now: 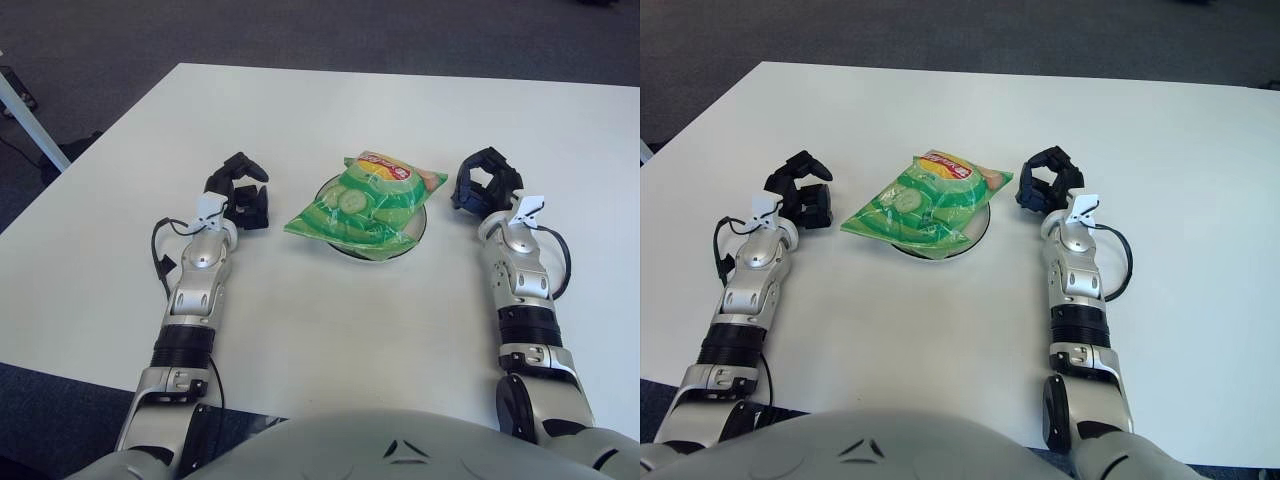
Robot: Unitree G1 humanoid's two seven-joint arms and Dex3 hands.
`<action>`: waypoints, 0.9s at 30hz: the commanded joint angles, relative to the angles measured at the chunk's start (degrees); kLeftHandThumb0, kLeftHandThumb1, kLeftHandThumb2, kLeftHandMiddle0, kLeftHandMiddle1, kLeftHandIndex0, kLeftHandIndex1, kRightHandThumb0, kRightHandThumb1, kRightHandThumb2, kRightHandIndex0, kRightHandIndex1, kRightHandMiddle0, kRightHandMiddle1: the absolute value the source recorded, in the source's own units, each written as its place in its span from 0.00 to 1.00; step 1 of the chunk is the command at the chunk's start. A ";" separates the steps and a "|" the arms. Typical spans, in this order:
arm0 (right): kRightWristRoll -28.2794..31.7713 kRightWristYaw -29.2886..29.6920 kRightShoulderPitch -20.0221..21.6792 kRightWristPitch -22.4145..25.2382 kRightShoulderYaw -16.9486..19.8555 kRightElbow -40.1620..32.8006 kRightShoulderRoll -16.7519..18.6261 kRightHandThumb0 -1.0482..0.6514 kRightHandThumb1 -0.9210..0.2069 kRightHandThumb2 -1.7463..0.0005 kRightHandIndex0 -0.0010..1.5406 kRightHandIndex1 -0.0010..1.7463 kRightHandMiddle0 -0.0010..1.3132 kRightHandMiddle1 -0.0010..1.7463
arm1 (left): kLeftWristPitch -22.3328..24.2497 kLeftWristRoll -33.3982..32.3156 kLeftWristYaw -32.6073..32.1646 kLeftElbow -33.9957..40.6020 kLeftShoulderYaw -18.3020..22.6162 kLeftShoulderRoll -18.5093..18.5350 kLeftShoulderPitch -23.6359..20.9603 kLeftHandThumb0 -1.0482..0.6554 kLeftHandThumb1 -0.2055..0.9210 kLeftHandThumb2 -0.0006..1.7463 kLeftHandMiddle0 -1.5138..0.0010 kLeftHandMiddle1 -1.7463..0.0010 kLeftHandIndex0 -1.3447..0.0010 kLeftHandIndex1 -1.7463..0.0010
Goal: Put the snack into the plate.
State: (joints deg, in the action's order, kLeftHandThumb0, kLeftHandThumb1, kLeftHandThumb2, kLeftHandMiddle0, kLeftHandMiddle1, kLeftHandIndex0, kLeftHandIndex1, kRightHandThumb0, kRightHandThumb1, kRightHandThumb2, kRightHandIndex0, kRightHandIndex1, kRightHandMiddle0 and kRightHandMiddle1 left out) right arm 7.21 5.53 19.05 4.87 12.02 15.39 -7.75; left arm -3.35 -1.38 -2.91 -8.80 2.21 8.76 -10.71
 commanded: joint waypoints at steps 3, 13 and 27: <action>-0.41 1.40 -2.51 1.70 0.29 2.53 1.37 0.35 0.46 0.31 0.82 1.00 0.42 1.00 | 0.82 0.31 -0.15 -2.15 -0.96 -2.94 4.78 0.32 0.40 0.80 0.17 0.00 0.50 0.00; 1.71 2.27 -2.32 -3.91 2.32 3.56 3.53 0.34 0.48 0.29 0.83 1.00 0.43 1.00 | 1.31 0.35 0.22 -1.91 -1.05 -2.56 4.78 0.32 0.40 0.80 0.17 0.00 0.50 0.00; 2.32 0.28 -1.84 -10.22 3.04 7.01 3.88 0.34 0.51 0.27 0.85 1.00 0.45 1.00 | 1.20 0.76 0.45 -2.30 -1.23 -2.37 4.54 0.32 0.40 0.80 0.17 0.00 0.50 0.00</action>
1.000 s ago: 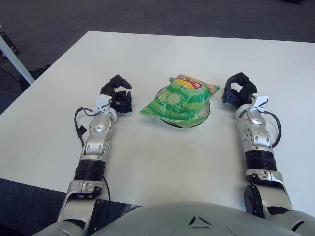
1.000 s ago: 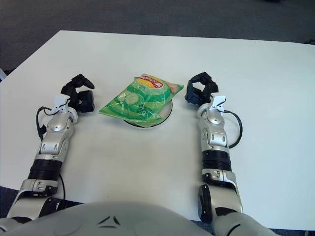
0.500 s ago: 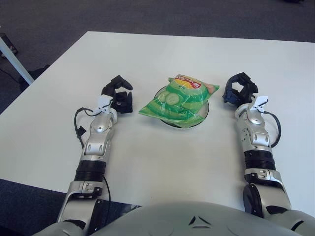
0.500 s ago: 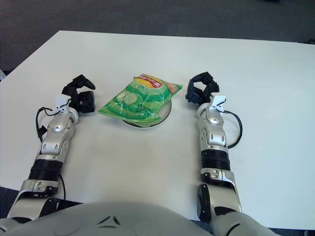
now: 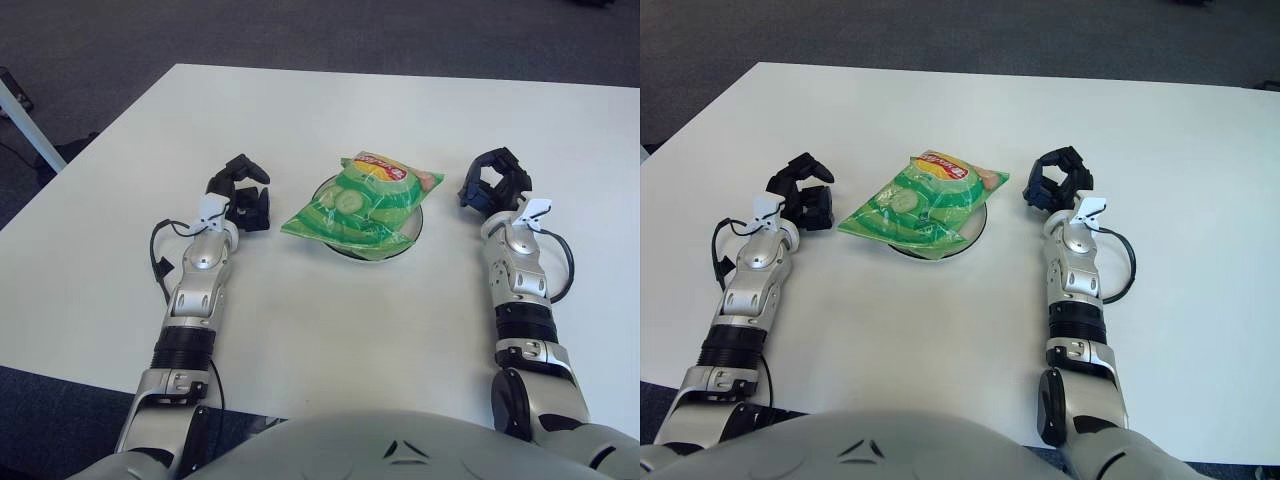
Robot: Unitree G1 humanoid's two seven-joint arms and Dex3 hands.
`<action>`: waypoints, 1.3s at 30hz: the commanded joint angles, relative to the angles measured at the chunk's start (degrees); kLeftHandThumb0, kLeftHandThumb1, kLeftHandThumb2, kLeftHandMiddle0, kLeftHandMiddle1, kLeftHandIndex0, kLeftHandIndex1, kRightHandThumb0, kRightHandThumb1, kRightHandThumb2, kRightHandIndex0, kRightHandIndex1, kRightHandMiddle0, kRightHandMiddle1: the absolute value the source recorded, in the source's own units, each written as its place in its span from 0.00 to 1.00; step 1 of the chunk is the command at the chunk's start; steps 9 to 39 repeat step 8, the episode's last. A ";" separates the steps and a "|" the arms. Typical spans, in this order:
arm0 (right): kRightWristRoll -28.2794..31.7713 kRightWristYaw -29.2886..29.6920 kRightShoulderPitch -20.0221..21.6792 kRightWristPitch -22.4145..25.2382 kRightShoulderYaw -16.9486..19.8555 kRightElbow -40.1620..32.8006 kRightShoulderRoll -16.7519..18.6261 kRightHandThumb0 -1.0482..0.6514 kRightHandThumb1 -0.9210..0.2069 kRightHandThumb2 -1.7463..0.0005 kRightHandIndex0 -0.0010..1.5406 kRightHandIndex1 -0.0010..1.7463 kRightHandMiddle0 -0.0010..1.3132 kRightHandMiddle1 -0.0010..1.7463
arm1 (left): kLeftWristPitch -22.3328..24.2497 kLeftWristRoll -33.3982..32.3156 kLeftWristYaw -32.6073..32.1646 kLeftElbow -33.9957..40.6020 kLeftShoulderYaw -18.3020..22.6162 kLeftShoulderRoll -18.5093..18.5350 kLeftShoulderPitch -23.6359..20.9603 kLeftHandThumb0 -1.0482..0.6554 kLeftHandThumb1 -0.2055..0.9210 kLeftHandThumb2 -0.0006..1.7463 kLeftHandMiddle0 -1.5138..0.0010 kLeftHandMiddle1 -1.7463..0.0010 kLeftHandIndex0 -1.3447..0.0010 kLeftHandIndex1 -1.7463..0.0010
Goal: Put the snack into the plate.
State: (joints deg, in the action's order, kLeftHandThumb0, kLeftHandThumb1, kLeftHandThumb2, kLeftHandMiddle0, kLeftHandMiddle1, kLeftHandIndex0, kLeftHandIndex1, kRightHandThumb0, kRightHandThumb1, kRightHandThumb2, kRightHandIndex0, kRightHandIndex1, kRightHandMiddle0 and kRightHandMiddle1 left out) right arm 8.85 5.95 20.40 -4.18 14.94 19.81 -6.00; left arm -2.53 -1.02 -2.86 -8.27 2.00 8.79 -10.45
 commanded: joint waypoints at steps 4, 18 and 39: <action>0.43 0.06 -3.15 -1.27 0.06 2.69 2.16 0.34 0.51 0.27 0.85 1.00 0.45 1.00 | 0.63 0.44 0.40 -2.58 -1.03 -2.33 4.35 0.32 0.40 0.81 0.17 0.00 0.50 0.00; 0.10 0.16 -3.11 -1.41 -0.12 2.89 2.09 0.34 0.51 0.26 0.85 1.00 0.45 1.00 | 0.76 0.44 0.44 -2.56 -1.03 -2.30 4.31 0.32 0.39 0.81 0.17 0.00 0.50 0.00; 0.10 0.16 -3.11 -1.41 -0.12 2.89 2.09 0.34 0.51 0.26 0.85 1.00 0.45 1.00 | 0.76 0.44 0.44 -2.56 -1.03 -2.30 4.31 0.32 0.39 0.81 0.17 0.00 0.50 0.00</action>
